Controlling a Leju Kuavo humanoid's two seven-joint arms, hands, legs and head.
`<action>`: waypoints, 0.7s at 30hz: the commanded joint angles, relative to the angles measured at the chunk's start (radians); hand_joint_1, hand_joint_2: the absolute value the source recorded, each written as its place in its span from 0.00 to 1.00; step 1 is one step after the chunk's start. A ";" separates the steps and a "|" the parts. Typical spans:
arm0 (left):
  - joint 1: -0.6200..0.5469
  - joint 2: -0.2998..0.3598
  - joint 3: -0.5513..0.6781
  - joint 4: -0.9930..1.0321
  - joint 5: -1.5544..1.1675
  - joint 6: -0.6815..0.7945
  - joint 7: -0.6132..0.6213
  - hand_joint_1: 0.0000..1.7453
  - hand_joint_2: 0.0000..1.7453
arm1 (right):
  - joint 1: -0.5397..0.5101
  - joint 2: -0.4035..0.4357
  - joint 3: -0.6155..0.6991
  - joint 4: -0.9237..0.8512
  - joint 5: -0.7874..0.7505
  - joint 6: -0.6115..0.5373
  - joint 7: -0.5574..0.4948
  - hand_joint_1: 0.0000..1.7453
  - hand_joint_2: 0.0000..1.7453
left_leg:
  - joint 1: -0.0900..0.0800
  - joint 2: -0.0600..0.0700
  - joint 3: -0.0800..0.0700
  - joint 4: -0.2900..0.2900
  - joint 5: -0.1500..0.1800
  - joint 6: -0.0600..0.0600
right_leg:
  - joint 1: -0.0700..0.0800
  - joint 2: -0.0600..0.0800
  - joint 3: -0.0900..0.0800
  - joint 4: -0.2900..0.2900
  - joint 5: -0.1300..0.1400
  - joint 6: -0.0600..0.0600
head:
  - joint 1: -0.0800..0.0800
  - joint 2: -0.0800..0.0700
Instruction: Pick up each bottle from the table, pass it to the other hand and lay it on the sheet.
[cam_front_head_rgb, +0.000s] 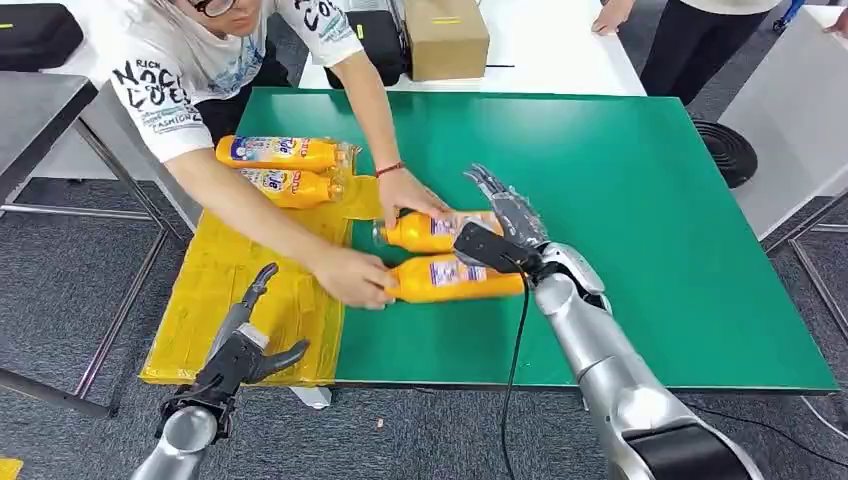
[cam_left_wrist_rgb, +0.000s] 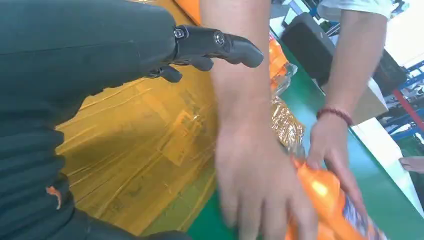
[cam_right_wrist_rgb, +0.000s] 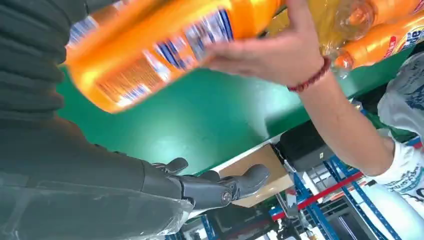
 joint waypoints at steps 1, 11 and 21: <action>-0.004 -0.005 0.026 0.010 -0.002 -0.009 0.007 0.00 1.00 | -0.006 0.002 0.018 -0.010 -0.006 0.012 -0.001 0.00 1.00 | 0.001 0.001 0.002 0.000 -0.001 0.000 | 0.001 0.000 0.002 -0.001 -0.001 -0.002 | 0.000 0.000; 0.006 -0.011 0.044 -0.006 -0.017 -0.027 0.022 0.00 1.00 | 0.015 0.019 0.026 0.012 -0.007 0.029 0.001 0.00 1.00 | 0.000 0.001 0.002 0.000 -0.001 0.000 | 0.001 0.000 0.002 -0.001 0.000 -0.002 | 0.000 0.000; 0.014 -0.012 0.058 -0.004 -0.024 -0.033 0.023 0.00 1.00 | 0.013 0.036 0.043 -0.011 -0.009 0.060 0.013 0.00 1.00 | 0.001 0.001 0.002 0.000 -0.001 0.000 | 0.001 0.001 0.002 -0.001 0.000 -0.002 | 0.000 0.000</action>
